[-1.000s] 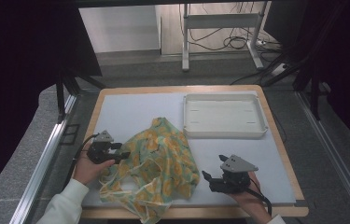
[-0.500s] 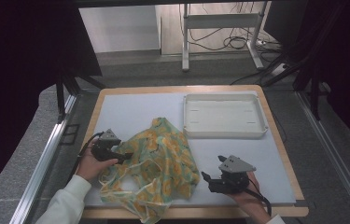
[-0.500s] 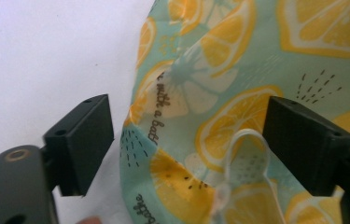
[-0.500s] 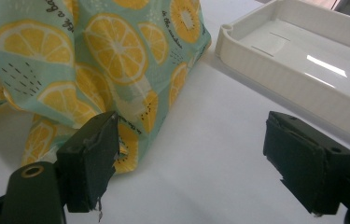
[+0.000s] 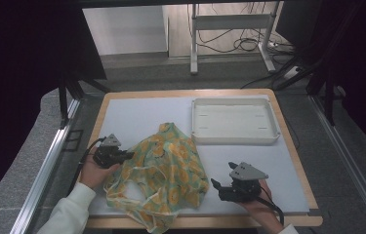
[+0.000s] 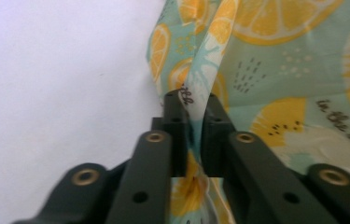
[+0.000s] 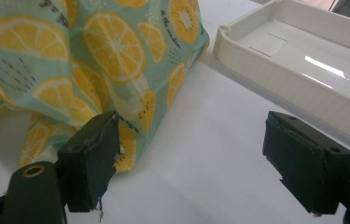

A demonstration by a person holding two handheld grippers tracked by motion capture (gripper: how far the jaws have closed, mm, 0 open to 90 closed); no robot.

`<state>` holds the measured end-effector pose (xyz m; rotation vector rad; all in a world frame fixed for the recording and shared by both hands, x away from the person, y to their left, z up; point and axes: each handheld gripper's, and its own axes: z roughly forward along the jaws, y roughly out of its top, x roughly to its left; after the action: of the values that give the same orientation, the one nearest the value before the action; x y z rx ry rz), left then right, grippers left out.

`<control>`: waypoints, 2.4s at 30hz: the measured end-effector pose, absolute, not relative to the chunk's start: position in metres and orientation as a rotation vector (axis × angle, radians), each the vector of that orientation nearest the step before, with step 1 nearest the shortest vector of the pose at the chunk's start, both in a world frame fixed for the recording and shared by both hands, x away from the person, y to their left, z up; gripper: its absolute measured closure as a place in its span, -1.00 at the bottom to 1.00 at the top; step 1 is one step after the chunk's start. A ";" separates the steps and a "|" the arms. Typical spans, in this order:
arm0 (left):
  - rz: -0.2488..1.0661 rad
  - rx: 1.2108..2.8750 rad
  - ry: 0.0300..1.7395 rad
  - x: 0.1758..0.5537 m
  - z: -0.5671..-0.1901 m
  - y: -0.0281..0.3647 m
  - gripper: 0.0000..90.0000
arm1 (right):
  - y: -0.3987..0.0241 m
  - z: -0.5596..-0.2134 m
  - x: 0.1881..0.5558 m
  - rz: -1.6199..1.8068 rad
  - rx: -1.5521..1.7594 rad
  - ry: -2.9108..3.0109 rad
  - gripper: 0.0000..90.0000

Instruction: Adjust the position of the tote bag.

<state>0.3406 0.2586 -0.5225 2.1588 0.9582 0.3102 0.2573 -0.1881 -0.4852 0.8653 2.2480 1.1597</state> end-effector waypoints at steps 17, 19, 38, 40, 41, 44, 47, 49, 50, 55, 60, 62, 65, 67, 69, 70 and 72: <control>0.259 2.092 0.967 0.319 -0.514 0.273 0.96 | -0.168 -0.463 0.216 1.354 0.741 2.323 -0.30; 0.254 2.089 0.968 0.317 -0.515 0.275 0.96 | -0.162 -0.462 0.208 1.380 0.723 2.362 -0.27; 0.243 2.088 0.975 0.318 -0.517 0.275 0.95 | -0.099 -0.481 0.190 1.369 0.601 2.582 -0.11; 0.243 2.090 0.973 0.318 -0.517 0.275 0.95 | -0.090 -0.486 0.192 1.313 0.585 2.591 -0.09; 0.242 2.090 0.972 0.318 -0.517 0.275 0.95 | -0.090 -0.486 0.192 1.313 0.585 2.591 -0.09; 0.241 2.088 0.971 0.318 -0.516 0.275 0.95 | -0.086 -0.493 0.206 1.309 0.644 2.628 0.05; 0.240 2.085 0.973 0.318 -0.517 0.276 0.95 | -0.084 -0.495 0.210 1.308 0.649 2.652 0.19; 0.240 2.083 0.974 0.318 -0.516 0.276 0.95 | -0.082 -0.500 0.214 1.259 0.637 2.690 0.38; 0.240 2.083 0.974 0.318 -0.516 0.276 0.95 | -0.083 -0.501 0.215 1.246 0.644 2.698 0.44; 0.241 2.080 0.971 0.317 -0.516 0.277 0.95 | -0.086 -0.505 0.218 1.190 0.651 2.700 0.79; 0.240 2.076 0.970 0.316 -0.516 0.277 0.95 | -0.091 -0.505 0.223 1.159 0.643 2.674 0.97; 0.236 2.071 0.968 0.315 -0.515 0.278 0.95 | -0.095 -0.503 0.225 1.165 0.655 2.652 0.97; 0.235 2.063 0.962 0.314 -0.513 0.278 0.96 | -0.100 -0.500 0.226 1.179 0.665 2.623 0.97; 0.234 2.057 0.965 0.313 -0.513 0.279 0.96 | -0.103 -0.498 0.227 1.182 0.671 2.606 0.98; 0.235 2.056 0.965 0.313 -0.513 0.279 0.96 | -0.105 -0.497 0.227 1.185 0.673 2.592 0.98; 0.237 2.061 0.962 0.313 -0.512 0.279 0.96 | -0.105 -0.497 0.227 1.185 0.673 2.592 0.98; 0.234 2.055 0.963 0.313 -0.512 0.280 0.96 | -0.108 -0.495 0.225 1.188 0.661 2.579 0.98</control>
<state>0.3128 0.2800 -0.5119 2.0546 0.9625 0.2341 0.2249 -0.1082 -0.4953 0.6614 2.5795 1.1878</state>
